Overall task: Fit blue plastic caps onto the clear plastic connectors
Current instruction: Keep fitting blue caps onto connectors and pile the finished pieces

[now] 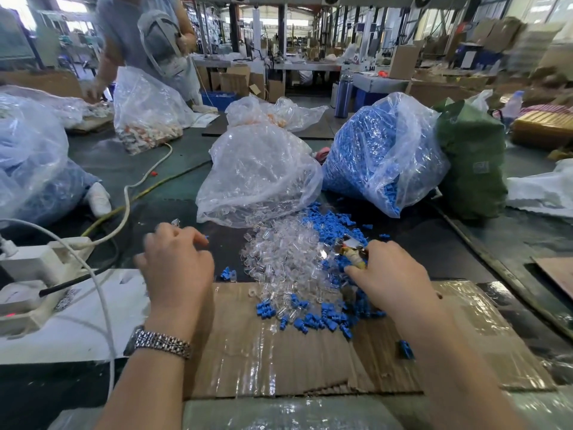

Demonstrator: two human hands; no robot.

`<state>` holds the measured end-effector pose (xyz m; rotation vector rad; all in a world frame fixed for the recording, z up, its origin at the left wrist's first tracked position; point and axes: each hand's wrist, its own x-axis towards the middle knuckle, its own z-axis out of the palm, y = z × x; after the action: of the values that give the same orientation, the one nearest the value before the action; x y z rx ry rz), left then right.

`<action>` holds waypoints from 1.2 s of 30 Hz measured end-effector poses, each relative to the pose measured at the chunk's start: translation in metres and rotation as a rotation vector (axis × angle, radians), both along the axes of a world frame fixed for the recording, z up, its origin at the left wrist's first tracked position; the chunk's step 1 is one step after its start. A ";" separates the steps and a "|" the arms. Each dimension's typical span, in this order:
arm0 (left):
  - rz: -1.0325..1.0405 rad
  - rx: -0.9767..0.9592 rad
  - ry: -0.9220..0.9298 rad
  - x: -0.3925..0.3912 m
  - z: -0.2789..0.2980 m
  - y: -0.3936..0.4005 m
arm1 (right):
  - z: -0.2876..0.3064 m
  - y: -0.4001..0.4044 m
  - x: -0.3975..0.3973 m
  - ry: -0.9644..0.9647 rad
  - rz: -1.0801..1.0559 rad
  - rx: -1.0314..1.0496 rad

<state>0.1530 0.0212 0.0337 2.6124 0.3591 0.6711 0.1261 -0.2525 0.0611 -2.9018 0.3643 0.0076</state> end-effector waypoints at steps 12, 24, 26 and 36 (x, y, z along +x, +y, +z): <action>-0.314 0.180 0.279 0.001 -0.013 -0.019 | -0.022 0.000 0.005 -0.010 -0.044 -0.087; -0.410 -0.602 0.120 -0.002 -0.005 -0.039 | -0.006 -0.006 -0.003 -0.132 0.123 0.151; -0.423 -0.730 0.167 -0.001 -0.007 -0.039 | -0.004 -0.007 -0.008 -0.029 0.227 0.206; -0.621 -1.313 0.318 -0.002 -0.004 -0.046 | -0.005 -0.001 -0.016 0.046 0.362 -0.069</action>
<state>0.1512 -0.0252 0.0295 1.3865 0.0086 -0.2052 0.1097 -0.2535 0.0559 -2.9960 -0.1608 0.1216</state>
